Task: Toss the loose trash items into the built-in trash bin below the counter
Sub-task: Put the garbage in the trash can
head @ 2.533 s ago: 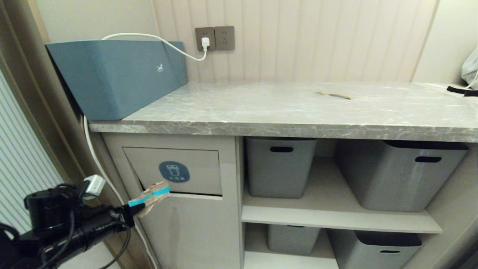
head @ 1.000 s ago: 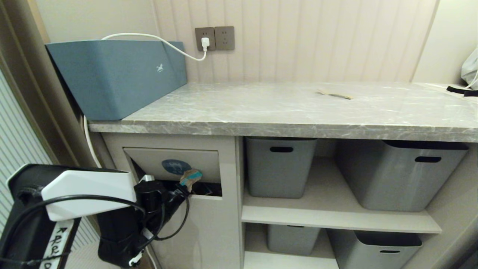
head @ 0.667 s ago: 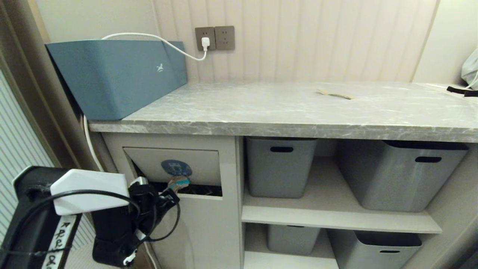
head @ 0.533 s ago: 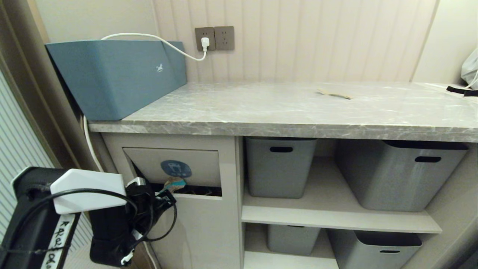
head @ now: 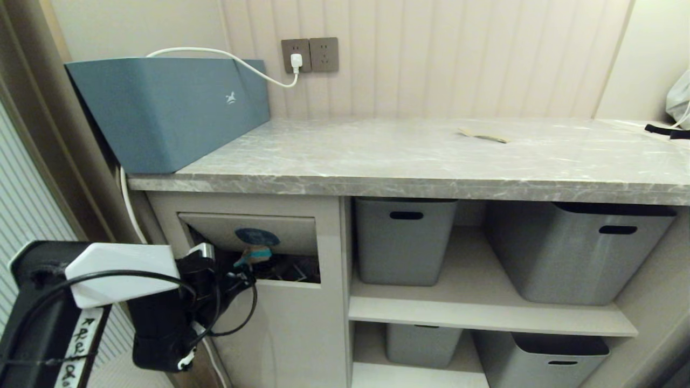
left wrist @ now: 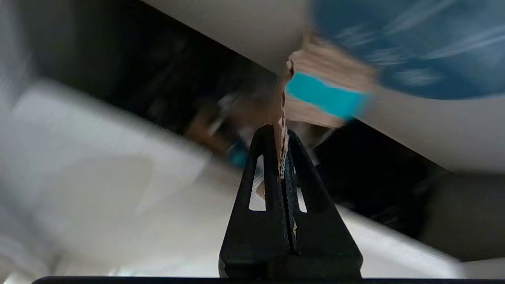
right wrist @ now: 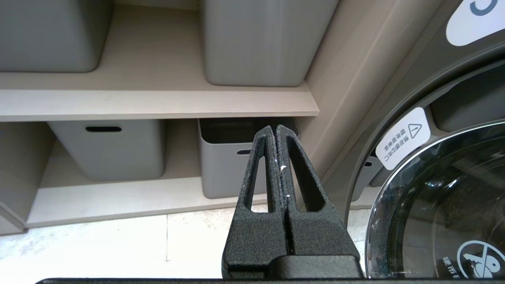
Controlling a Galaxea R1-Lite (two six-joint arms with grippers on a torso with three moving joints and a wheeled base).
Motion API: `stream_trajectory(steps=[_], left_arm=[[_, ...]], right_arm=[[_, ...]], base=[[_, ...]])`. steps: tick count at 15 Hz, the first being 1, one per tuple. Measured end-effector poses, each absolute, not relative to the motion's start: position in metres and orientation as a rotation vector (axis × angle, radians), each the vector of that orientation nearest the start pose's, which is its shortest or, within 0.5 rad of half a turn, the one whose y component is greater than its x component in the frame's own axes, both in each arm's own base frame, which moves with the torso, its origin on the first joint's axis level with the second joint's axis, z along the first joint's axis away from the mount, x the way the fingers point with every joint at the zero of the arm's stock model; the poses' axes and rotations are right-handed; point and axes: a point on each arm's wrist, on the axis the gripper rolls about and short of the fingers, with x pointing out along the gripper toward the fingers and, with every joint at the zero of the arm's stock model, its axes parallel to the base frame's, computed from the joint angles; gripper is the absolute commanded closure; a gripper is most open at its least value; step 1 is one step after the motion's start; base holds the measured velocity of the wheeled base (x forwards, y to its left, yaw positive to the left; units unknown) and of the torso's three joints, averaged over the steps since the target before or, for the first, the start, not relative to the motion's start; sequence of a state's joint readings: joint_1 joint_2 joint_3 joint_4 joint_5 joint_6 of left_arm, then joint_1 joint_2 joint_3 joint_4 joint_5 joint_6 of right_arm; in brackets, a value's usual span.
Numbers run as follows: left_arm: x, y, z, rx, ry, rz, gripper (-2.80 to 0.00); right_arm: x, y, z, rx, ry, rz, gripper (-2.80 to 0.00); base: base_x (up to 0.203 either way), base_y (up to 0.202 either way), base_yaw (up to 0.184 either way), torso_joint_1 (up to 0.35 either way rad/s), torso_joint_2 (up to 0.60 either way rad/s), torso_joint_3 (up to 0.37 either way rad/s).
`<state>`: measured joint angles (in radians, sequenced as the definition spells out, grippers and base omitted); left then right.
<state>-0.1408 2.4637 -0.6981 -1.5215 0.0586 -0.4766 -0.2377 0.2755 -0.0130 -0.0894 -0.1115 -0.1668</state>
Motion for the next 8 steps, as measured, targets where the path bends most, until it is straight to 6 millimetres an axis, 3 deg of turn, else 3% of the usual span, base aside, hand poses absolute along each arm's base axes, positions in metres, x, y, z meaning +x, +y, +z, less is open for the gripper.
stream_trajectory(steps=[4, 5, 8], left_arm=[[0.3714, -0.0517, -0.0140, -0.450, 0.234, -0.038, 0.00], [0.3717, -0.0517, -0.0137, -0.449, 0.232, -0.038, -2.80], [0.3727, -0.0528, -0.0127, -0.451, 0.228, -0.040, -2.80]], right_arm=[[-0.0004, -0.0022, 0.0908, -0.150, 0.215, -0.318, 0.00], [-0.0004, -0.0022, 0.0908, -0.147, 0.215, -0.318, 0.00], [-0.0004, -0.0022, 0.0908, -0.118, 0.210, -0.321, 0.00]], base=[[0.000, 0.000, 0.000, 0.000, 0.00, 0.000], [0.000, 0.000, 0.000, 0.000, 0.00, 0.000], [0.000, 0.000, 0.000, 0.000, 0.00, 0.000]])
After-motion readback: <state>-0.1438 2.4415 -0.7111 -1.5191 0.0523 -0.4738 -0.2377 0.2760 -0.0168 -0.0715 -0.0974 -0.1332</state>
